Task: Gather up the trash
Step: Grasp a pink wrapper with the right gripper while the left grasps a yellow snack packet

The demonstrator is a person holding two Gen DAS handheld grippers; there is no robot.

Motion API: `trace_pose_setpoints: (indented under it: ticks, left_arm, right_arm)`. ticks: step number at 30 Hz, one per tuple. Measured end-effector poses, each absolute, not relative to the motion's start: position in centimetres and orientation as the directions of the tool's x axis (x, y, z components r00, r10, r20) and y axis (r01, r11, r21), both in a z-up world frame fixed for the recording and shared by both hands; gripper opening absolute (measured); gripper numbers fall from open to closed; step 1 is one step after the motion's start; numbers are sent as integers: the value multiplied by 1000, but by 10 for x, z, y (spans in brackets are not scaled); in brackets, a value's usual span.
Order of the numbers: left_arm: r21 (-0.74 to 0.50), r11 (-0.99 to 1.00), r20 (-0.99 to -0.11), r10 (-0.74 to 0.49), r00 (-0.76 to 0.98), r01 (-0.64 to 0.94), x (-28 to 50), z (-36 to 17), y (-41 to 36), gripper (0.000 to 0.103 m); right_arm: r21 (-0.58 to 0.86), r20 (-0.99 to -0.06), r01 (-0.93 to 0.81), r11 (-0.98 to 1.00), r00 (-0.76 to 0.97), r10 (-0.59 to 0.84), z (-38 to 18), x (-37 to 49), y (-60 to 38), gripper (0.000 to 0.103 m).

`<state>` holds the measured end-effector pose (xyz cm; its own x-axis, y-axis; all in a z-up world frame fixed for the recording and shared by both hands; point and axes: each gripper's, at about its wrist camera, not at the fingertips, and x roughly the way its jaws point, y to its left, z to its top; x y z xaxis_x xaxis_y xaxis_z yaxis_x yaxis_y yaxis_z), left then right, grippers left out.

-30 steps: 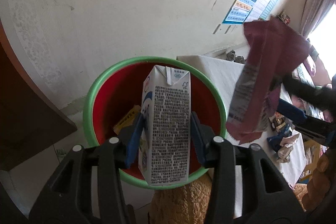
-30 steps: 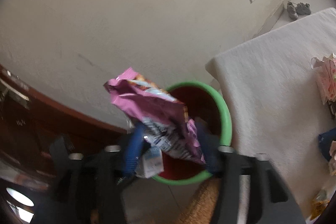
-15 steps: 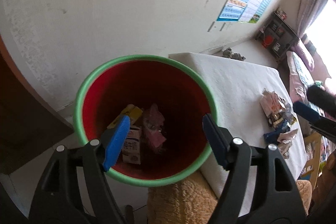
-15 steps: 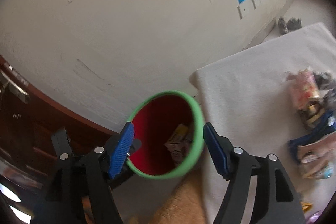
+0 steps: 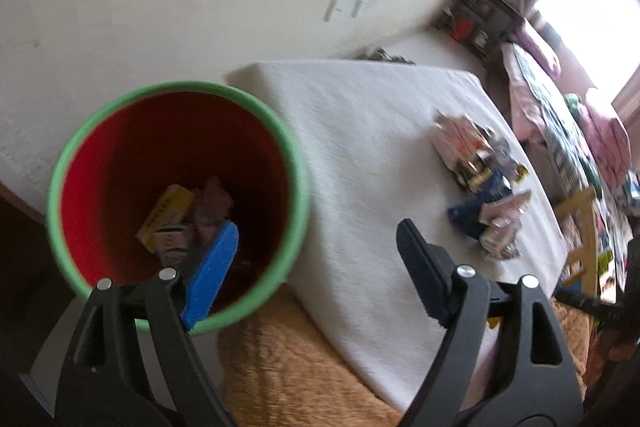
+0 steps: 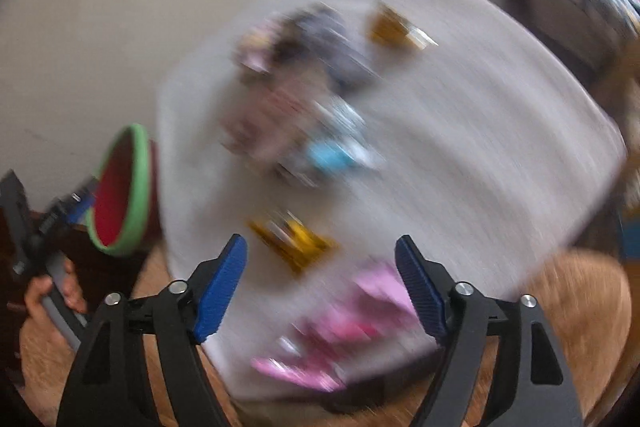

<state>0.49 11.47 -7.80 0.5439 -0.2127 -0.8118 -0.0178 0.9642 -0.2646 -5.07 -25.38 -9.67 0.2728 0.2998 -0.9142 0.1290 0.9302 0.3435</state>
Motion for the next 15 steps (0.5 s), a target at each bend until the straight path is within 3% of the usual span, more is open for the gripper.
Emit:
trace_pose_setpoints:
  ticks: [7, 9, 10, 12, 15]
  left_arm:
    - [-255, 955, -828, -298, 475, 154, 6, -79, 48, 81]
    - [-238, 947, -835, -313, 453, 215, 2, -81, 28, 82]
    - [-231, 942, -840, -319, 439, 243, 0, -82, 19, 84]
    - [-238, 926, -854, -344, 391, 293, -4, -88, 0, 84]
    - [-273, 900, -859, -387, 336, 340, -6, -94, -21, 84]
  right_arm:
    - [400, -916, 264, 878, 128, 379, -151, -71, -257, 81]
    - [424, -906, 264, 866, 138, 401, -152, -65, -254, 72]
    - [429, -903, 259, 865, 148, 404, -153, -62, -252, 56]
    - [444, -895, 257, 859, 171, 412, -153, -51, -251, 37]
    - [401, -905, 231, 886, 250, 344, -144, -38, -255, 27]
